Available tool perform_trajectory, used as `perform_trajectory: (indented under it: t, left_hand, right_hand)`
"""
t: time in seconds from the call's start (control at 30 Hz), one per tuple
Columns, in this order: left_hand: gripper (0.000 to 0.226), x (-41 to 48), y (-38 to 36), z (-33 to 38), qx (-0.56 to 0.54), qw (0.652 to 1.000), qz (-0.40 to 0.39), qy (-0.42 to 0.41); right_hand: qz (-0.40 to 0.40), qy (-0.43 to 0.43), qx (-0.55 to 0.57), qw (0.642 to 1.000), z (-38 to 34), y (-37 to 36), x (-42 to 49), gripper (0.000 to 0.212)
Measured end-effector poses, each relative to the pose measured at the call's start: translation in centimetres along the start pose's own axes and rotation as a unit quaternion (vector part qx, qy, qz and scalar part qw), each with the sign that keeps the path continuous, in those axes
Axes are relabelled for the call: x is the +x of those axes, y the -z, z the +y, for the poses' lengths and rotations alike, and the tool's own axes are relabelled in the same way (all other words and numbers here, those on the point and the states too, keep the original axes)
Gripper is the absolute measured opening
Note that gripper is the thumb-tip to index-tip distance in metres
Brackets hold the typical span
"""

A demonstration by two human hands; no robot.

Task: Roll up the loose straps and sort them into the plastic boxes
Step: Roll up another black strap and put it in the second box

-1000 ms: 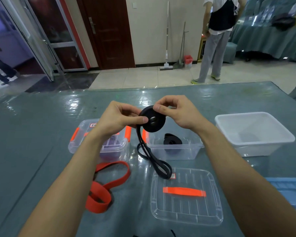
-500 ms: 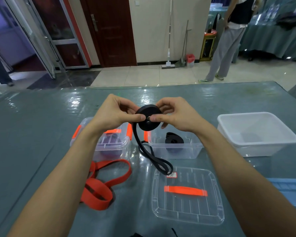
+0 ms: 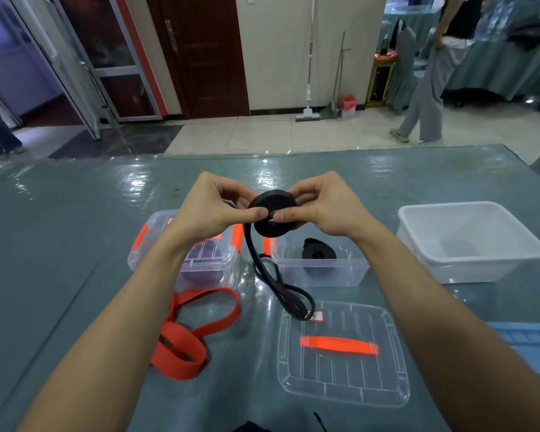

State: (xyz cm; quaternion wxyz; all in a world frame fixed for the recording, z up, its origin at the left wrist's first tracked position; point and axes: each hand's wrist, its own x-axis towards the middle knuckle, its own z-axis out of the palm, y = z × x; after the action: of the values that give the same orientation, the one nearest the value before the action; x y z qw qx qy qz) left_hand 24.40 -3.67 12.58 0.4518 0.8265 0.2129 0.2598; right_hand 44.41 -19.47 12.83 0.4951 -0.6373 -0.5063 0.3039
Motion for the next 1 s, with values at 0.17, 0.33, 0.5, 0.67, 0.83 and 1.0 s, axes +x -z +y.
perform_trajectory:
  t: [0.17, 0.33, 0.5, 0.67, 0.83, 1.0]
  left_hand:
    - [0.018, -0.1, -0.7, -0.3, -0.003, 1.0, 0.015, 0.006]
    - [0.029, -0.7, -1.8, -1.1, -0.137, 0.987, 0.028, 0.085]
    - [0.026, -1.4, -3.8, -1.9, -0.245, 0.962, 0.038, 0.115]
    - [0.04, -1.5, -4.4, -2.3, -0.237, 0.964, 0.037, 0.118]
    - [0.032, -1.3, -3.6, -2.3, -0.199, 0.975, 0.018, 0.102]
    - [0.038, -0.7, -1.8, -1.8, -0.129, 0.988, -0.015, 0.084]
  right_hand:
    - [0.006, -0.012, 0.045, 0.999, 0.6, 0.0, -0.1, 0.033]
    - [0.033, -0.018, 0.098, 0.994, 1.5, -0.4, -0.2, 0.03]
    - [0.076, -0.04, 0.165, 0.983, 2.7, -1.3, -0.2, 0.032]
    - [0.093, -0.063, 0.22, 0.969, 3.6, -1.7, -0.4, 0.033]
    - [0.064, -0.06, 0.235, 0.968, 4.3, -1.9, -0.8, 0.025]
    - [0.033, -0.044, 0.204, 0.977, 4.2, -1.4, -0.9, 0.02]
